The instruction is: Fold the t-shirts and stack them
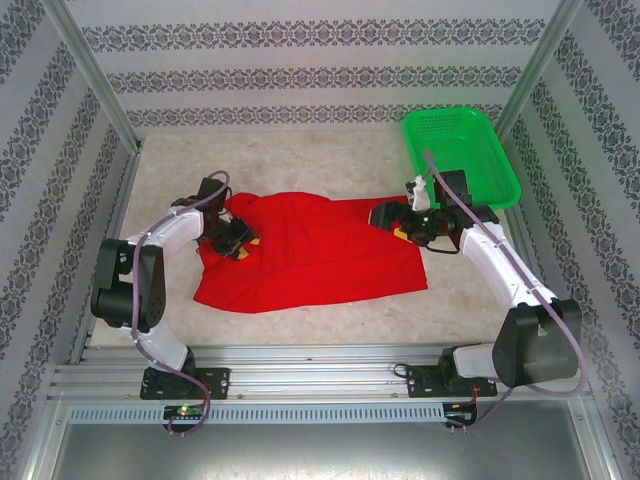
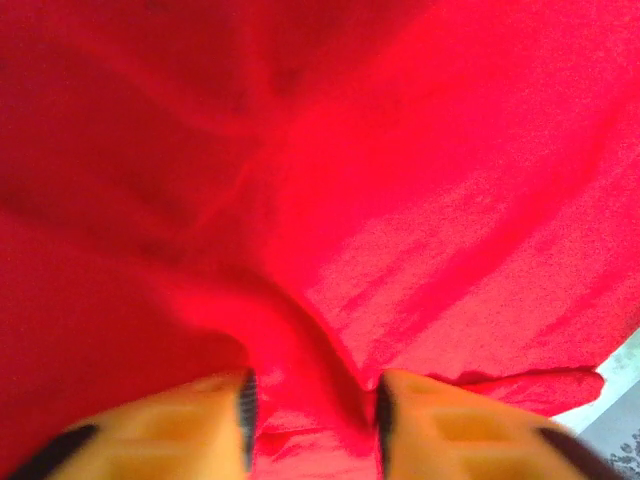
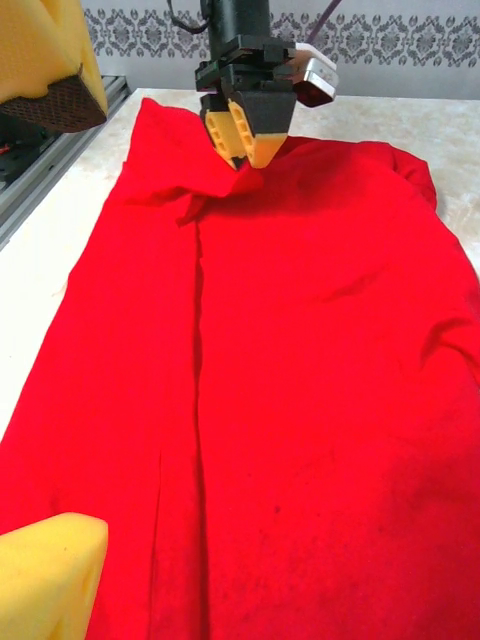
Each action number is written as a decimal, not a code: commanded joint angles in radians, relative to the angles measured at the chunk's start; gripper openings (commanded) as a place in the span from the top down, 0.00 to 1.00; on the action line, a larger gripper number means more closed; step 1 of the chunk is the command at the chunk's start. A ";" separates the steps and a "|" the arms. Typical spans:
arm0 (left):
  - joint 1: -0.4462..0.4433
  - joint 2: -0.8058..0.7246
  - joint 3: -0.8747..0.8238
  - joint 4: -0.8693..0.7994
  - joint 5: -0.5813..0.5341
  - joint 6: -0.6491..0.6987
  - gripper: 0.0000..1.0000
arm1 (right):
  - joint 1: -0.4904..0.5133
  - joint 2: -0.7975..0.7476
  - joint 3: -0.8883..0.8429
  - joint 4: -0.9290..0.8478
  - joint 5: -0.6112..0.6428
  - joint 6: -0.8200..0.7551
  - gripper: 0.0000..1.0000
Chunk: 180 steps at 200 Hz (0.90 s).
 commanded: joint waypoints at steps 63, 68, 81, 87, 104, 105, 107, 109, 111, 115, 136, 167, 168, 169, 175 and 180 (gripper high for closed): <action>0.034 -0.482 -0.203 -0.212 -0.197 -0.106 0.04 | -0.020 0.078 0.024 -0.180 0.160 -0.028 0.02; 0.042 -0.518 -0.230 -0.223 -0.206 -0.119 0.04 | -0.020 0.090 0.025 -0.192 0.176 -0.025 0.02; 0.059 -0.601 -0.301 -0.240 -0.223 -0.155 0.03 | -0.021 0.122 0.025 -0.226 0.220 -0.014 0.02; 0.067 -0.632 -0.333 -0.240 -0.225 -0.172 0.04 | -0.022 0.137 0.023 -0.232 0.236 -0.008 0.02; 0.077 -0.674 -0.409 -0.222 -0.241 -0.207 0.06 | -0.023 0.168 0.016 -0.219 0.250 0.008 0.02; 0.077 -0.676 -0.413 -0.222 -0.242 -0.209 0.06 | -0.023 0.169 0.016 -0.218 0.251 0.009 0.02; 0.077 -0.677 -0.420 -0.223 -0.246 -0.211 0.07 | -0.022 0.172 0.016 -0.214 0.251 0.010 0.02; 0.077 -0.679 -0.426 -0.222 -0.249 -0.214 0.07 | -0.021 0.175 0.015 -0.211 0.251 0.011 0.02; 0.077 -0.679 -0.432 -0.221 -0.252 -0.216 0.08 | -0.021 0.179 0.014 -0.207 0.251 0.013 0.02; 0.077 -0.681 -0.443 -0.220 -0.261 -0.220 0.09 | -0.019 0.184 0.013 -0.201 0.253 0.018 0.02; 0.080 -0.695 -0.483 -0.202 -0.326 -0.237 0.16 | -0.011 0.211 0.016 -0.173 0.257 0.029 0.02; 0.085 -0.663 -0.515 -0.181 -0.363 -0.235 0.33 | -0.005 0.233 0.027 -0.158 0.257 0.031 0.02; 0.085 -0.663 -0.517 -0.182 -0.366 -0.235 0.33 | -0.005 0.233 0.028 -0.158 0.257 0.031 0.02; 0.085 -0.662 -0.518 -0.183 -0.369 -0.235 0.34 | -0.005 0.233 0.027 -0.158 0.257 0.030 0.02; 0.086 -0.663 -0.532 -0.192 -0.381 -0.232 0.39 | -0.005 0.235 0.031 -0.158 0.258 0.029 0.02; 0.091 -0.665 -0.544 -0.201 -0.391 -0.231 0.44 | -0.005 0.235 0.033 -0.156 0.259 0.029 0.02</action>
